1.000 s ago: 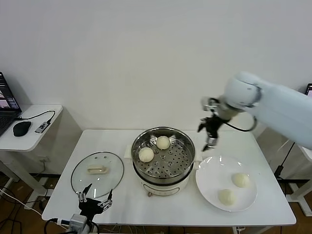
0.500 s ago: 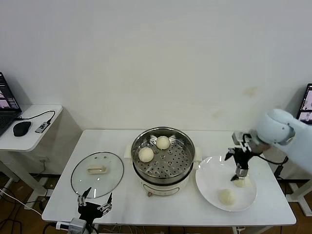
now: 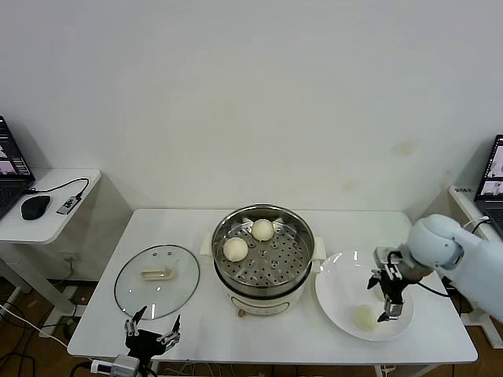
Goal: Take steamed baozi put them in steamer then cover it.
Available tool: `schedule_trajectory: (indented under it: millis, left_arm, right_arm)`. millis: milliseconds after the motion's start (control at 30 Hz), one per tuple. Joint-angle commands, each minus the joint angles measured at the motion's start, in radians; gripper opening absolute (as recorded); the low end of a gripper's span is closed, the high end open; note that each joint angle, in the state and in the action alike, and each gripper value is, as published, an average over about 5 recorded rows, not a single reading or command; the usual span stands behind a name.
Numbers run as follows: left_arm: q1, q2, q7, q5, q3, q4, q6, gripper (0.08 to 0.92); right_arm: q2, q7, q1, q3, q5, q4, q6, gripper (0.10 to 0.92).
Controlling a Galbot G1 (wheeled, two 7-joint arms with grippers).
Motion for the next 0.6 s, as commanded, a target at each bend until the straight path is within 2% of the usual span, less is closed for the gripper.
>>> schedule_trajectory:
  millis: [33,600]
  left_arm:
    - [-0.001,0.0,0.0,0.001,0.001,0.017,0.0,0.823]
    - [-0.013,0.015,0.001,0.004,-0.002,0.039,0.0,0.823]
  right_arm:
    - [0.021,0.035,-0.107,0.058,-0.05,-0.024,0.0,0.823]
    - [0.085,0.085,-0.116,0.053,-0.068,-0.083,-0.017,0.823]
